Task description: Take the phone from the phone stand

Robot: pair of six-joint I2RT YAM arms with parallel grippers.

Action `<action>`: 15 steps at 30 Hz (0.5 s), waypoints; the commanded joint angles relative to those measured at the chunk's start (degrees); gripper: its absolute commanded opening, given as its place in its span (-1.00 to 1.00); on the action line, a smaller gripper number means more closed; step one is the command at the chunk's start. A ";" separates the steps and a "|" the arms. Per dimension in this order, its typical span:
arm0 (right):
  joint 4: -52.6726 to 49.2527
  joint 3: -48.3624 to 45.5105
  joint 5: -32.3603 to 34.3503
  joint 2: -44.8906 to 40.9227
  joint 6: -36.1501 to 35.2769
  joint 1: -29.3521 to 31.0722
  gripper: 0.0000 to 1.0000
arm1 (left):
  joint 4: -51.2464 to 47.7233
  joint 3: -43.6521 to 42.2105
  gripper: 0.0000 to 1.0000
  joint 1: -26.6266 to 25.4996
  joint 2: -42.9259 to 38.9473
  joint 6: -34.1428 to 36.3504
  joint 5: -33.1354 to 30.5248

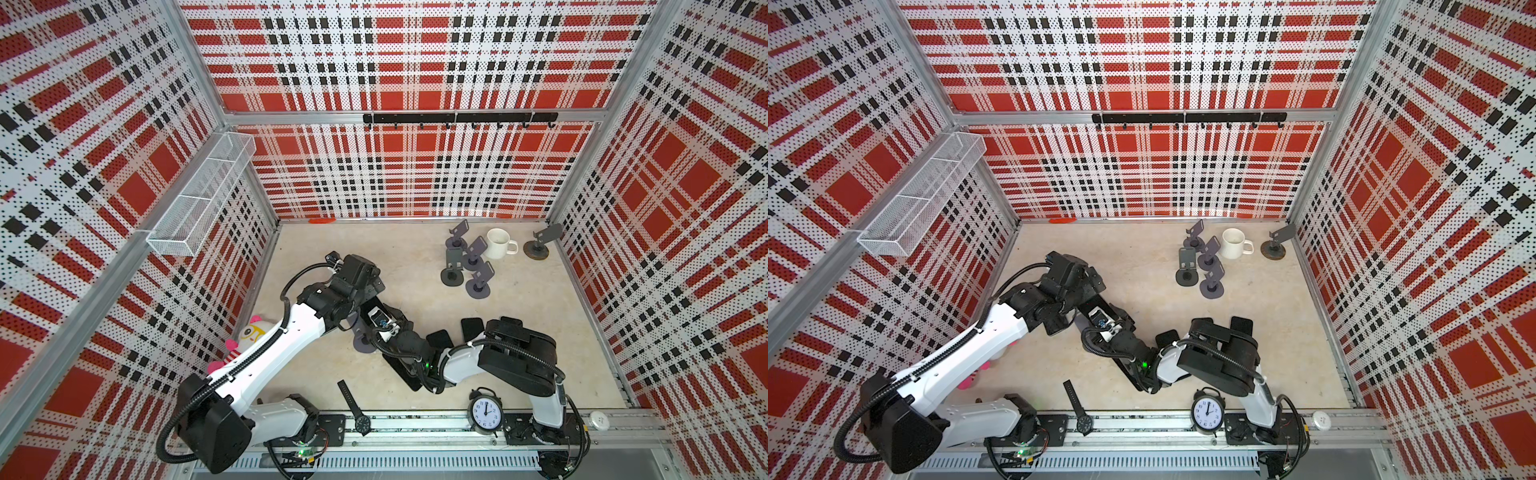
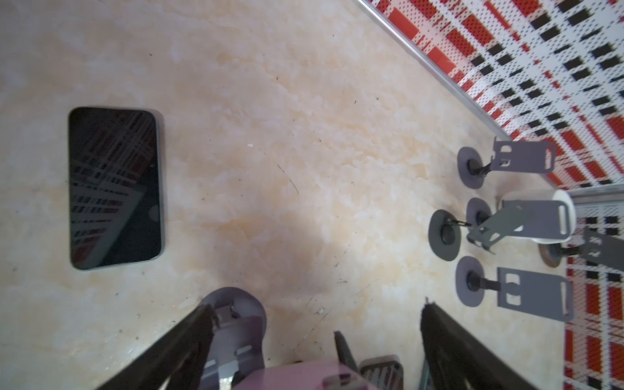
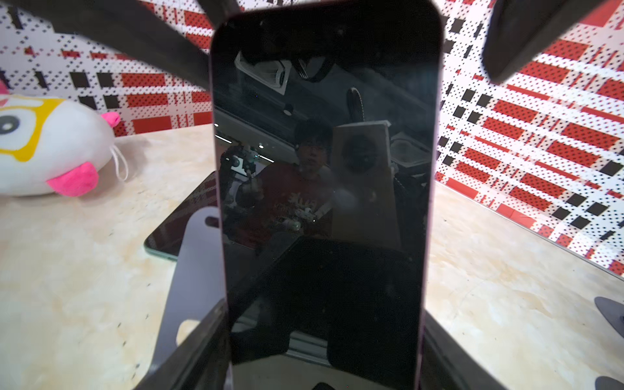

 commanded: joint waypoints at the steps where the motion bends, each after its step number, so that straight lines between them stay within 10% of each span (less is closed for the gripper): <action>1: 0.05 -1.07 -1.29 -3.22 1.59 -0.46 0.07 | 4.57 -1.03 0.96 1.54 -2.91 0.95 1.87; 15: -3.40 -6.88 -6.08 -12.06 8.55 -3.61 0.02 | 10.99 -5.18 0.96 6.84 -9.25 2.49 2.80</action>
